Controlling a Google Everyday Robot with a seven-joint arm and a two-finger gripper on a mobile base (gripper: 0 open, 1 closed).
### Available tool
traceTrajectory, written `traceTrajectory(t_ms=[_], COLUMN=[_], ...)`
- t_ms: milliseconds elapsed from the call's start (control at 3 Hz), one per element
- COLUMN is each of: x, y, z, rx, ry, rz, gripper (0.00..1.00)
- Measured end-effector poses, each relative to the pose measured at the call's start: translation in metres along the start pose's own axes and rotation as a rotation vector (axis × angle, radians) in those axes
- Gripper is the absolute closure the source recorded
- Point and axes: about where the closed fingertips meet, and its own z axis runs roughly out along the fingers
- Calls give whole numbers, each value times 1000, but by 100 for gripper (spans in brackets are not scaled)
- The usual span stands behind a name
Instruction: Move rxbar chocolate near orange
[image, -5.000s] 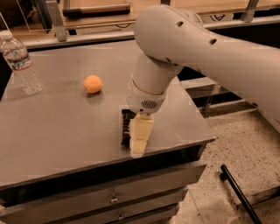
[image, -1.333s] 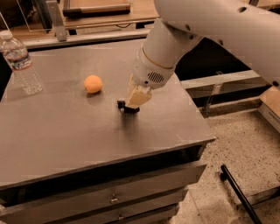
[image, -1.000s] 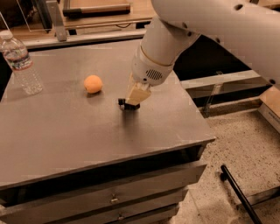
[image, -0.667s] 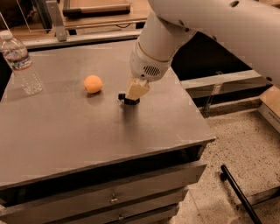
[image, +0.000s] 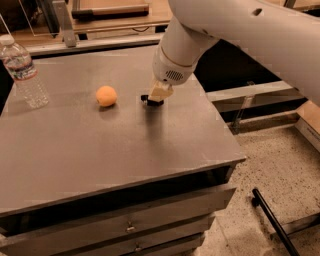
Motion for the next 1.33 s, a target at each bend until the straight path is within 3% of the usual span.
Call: traceTrajectory(t_ms=[333,1000,1333], x=[-2,-39,-51], y=[-2,-27,-34], z=[0,15,26], rx=[6,77,78], ry=[4,-110,-145], rz=[-8,-94,-138], gripper=[100,100,100])
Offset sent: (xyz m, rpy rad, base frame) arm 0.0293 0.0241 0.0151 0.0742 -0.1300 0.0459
